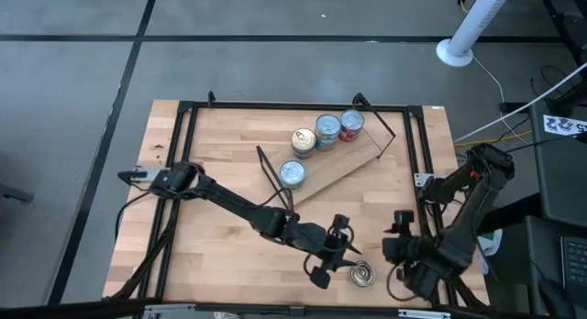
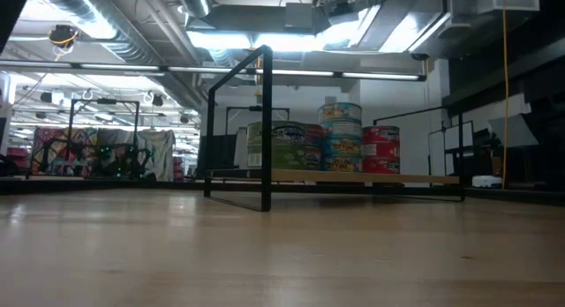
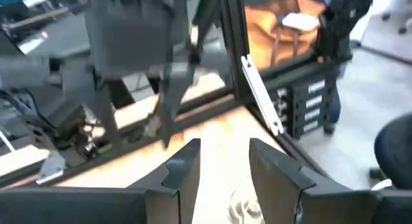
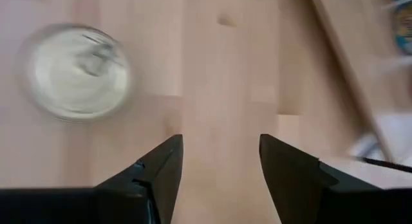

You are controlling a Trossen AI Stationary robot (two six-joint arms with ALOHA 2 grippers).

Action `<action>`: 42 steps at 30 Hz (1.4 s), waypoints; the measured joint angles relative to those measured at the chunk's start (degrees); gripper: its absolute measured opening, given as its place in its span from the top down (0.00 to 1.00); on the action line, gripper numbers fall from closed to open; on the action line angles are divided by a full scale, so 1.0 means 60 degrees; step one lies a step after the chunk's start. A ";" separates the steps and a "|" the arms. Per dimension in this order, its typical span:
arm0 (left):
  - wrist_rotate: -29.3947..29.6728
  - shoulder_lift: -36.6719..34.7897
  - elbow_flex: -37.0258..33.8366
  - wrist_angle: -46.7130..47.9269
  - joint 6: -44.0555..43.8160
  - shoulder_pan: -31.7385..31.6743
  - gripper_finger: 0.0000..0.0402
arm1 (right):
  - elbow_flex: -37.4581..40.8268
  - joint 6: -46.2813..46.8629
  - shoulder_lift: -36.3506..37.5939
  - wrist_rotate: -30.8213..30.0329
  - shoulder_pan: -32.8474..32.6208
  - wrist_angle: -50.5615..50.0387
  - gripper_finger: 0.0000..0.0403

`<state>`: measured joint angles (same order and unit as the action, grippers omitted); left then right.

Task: Stack canned seafood by type on shelf
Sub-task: Stack the blue tuna can on top of the blue tuna can on the shelf

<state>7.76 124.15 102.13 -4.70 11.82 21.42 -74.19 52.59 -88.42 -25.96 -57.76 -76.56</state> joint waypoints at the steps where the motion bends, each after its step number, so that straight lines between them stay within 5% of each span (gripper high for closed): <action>1: -0.0020 0.0099 0.0076 0.0139 0.0013 -0.0027 0.68 | 0.0000 0.0219 0.0006 -0.0007 -0.0167 0.0173 0.49; 8: -0.0061 0.0337 0.0117 0.0835 -0.0434 -0.0027 0.68 | 0.0000 0.1540 0.0010 0.0011 -0.0836 0.1948 0.49; 17: -0.0061 0.0337 0.0117 0.1172 -0.0659 -0.0009 0.68 | 0.0319 0.2337 -0.0081 0.0386 -0.0286 0.2190 0.49; 31: -0.0061 0.0337 0.0117 0.1270 -0.0660 -0.0005 0.68 | 0.2114 -0.1560 -0.0096 0.3805 0.2006 0.4961 0.49; 42: -0.0053 0.0337 0.0117 0.1531 -0.0679 0.0100 0.68 | 0.3364 -0.2556 -0.0092 0.5813 0.3305 0.6756 0.49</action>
<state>7.45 126.17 102.83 4.48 7.74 22.02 -54.01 37.26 -88.97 8.92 -37.93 -36.03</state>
